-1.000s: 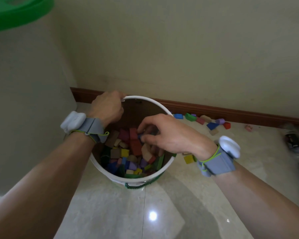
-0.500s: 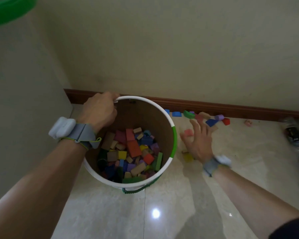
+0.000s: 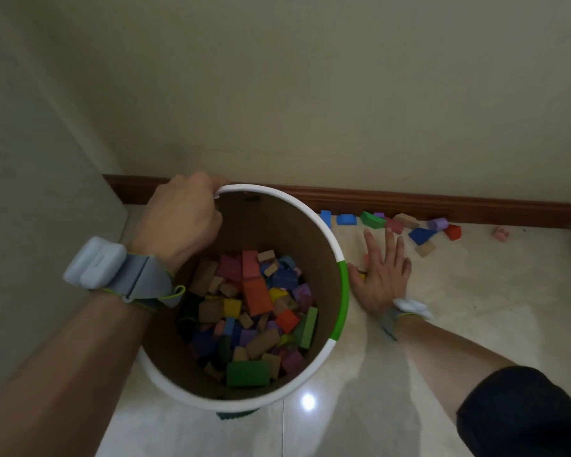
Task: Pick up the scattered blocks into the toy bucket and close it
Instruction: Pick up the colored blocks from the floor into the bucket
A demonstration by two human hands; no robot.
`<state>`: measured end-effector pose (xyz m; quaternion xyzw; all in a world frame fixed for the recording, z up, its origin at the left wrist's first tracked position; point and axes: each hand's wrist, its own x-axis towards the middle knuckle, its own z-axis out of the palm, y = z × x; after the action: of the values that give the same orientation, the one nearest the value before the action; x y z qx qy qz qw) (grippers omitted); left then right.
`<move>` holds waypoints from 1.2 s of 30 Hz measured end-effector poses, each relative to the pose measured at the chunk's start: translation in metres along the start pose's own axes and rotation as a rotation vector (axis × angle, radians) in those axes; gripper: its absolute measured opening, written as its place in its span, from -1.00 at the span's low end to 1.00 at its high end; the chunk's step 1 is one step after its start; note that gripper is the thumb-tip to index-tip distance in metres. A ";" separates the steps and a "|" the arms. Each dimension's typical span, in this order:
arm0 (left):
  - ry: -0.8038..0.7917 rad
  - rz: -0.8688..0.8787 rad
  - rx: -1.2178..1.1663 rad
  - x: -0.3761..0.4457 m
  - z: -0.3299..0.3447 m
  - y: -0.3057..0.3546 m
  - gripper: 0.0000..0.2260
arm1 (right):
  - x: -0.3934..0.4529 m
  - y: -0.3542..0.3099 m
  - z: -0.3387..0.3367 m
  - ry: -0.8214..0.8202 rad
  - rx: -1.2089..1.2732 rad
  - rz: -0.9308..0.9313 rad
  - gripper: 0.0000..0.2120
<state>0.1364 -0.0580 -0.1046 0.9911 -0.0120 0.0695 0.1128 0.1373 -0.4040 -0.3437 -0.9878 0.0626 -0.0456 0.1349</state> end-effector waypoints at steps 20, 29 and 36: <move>-0.052 0.039 -0.070 0.025 0.000 0.011 -0.73 | 0.084 0.008 0.021 0.234 -0.113 0.013 -0.37; -0.062 0.025 -0.068 0.027 0.001 0.009 -0.74 | 0.087 0.011 0.009 0.150 -0.231 -0.031 -0.40; -0.065 0.006 -0.067 0.026 0.001 0.011 -0.70 | 0.088 0.009 0.001 0.118 -0.263 -0.061 -0.46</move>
<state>0.1619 -0.0689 -0.0998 0.9885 -0.0210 0.0374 0.1451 0.2233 -0.4241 -0.3405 -0.9940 0.0457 -0.0992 -0.0008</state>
